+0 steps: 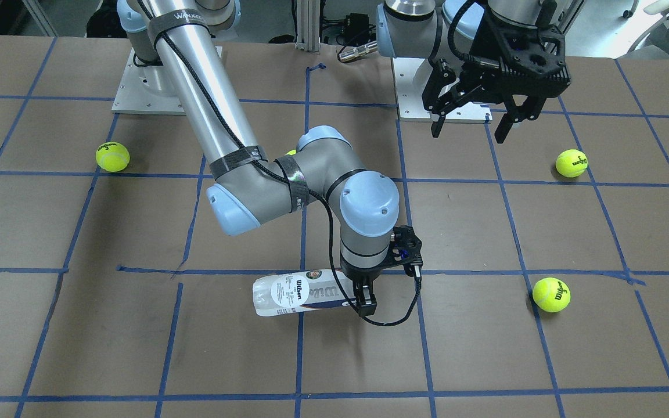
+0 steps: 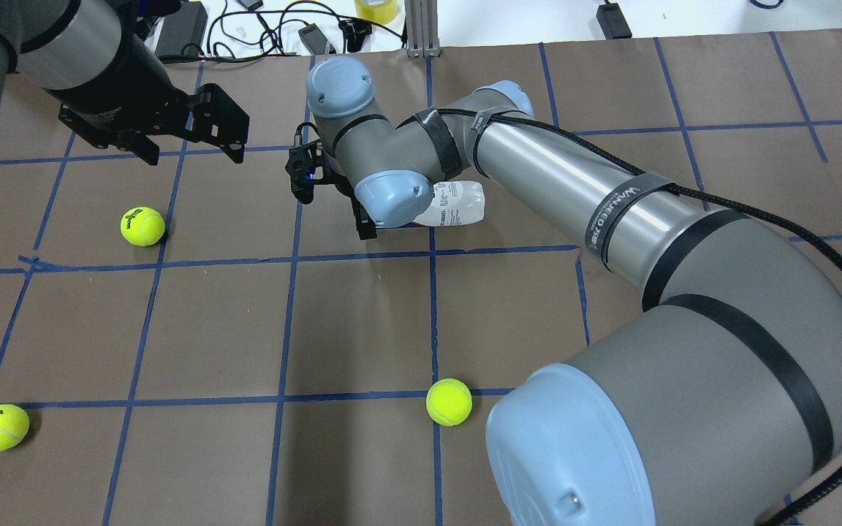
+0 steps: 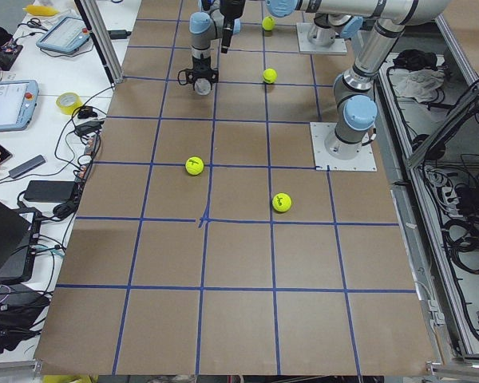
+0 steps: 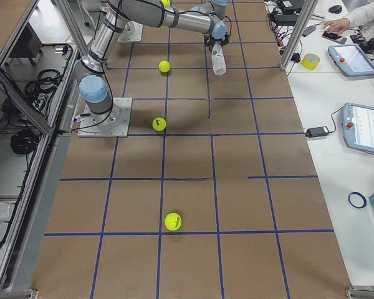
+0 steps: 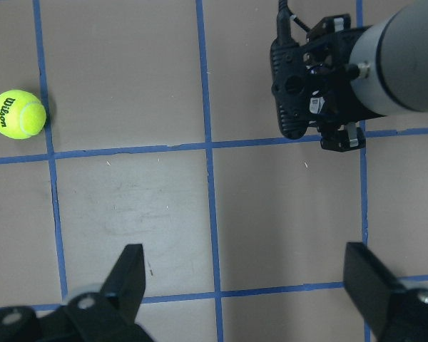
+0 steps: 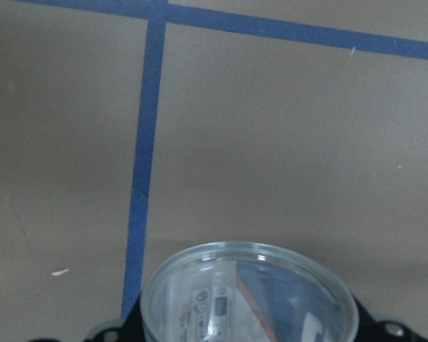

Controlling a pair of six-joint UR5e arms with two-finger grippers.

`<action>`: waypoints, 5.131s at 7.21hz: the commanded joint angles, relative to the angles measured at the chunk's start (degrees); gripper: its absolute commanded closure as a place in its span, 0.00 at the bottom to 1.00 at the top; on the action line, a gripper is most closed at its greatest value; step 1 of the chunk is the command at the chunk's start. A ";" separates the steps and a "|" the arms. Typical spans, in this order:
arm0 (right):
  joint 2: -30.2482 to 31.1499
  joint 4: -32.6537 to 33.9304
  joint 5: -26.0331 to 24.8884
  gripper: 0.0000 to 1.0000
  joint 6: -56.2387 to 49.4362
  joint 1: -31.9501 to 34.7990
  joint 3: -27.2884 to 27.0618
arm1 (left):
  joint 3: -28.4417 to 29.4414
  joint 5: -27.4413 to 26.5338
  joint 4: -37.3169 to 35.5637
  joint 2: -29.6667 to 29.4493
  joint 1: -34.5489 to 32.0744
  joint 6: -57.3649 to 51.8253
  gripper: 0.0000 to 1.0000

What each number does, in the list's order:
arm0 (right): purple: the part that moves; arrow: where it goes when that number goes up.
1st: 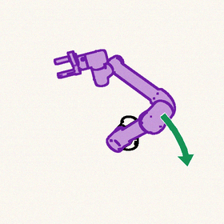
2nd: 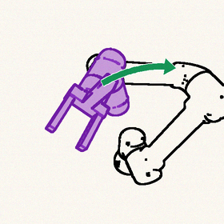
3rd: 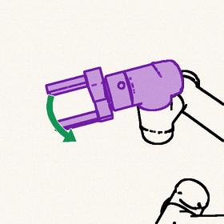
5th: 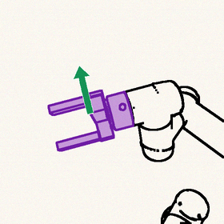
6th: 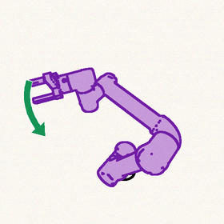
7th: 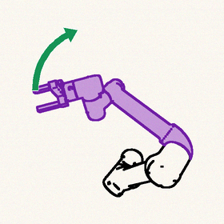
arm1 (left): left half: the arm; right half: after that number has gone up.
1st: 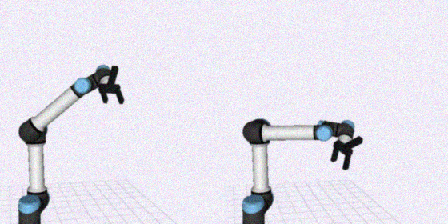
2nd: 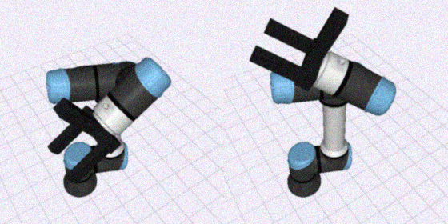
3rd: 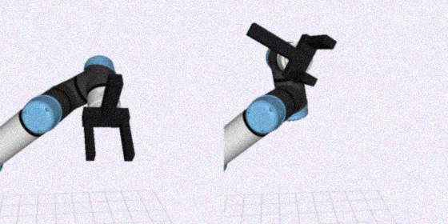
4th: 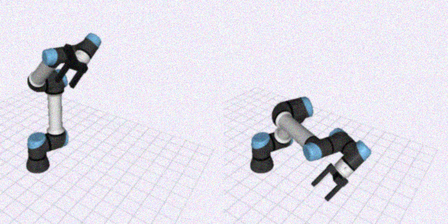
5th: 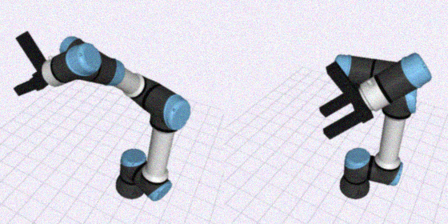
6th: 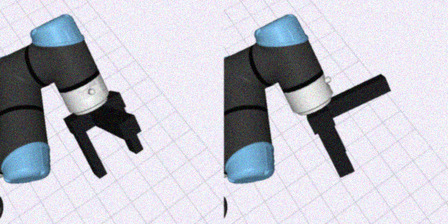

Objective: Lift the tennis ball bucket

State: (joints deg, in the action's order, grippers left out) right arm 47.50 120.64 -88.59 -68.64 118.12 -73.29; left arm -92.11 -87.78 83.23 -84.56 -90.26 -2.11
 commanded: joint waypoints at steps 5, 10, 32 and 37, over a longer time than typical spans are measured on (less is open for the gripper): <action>-0.04 0.92 4.84 0.37 6.58 0.36 0.51 | 0.00 -0.20 0.09 0.10 0.00 0.00 0.00; 1.37 1.00 5.45 0.00 8.71 0.97 1.12 | -0.09 -0.12 0.01 0.10 0.08 -0.08 0.00; 35.91 -33.72 5.10 0.00 61.16 -28.03 -4.49 | -1.05 29.33 -13.80 -33.93 2.01 -5.46 0.93; 41.07 -32.75 0.18 0.00 71.07 -28.03 -8.78 | -0.44 31.00 -13.71 -33.99 3.41 -0.35 0.63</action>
State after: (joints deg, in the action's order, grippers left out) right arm 86.19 87.86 -87.44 -0.73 90.08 -79.69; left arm -92.85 -56.83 69.66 -117.71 -87.61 -2.59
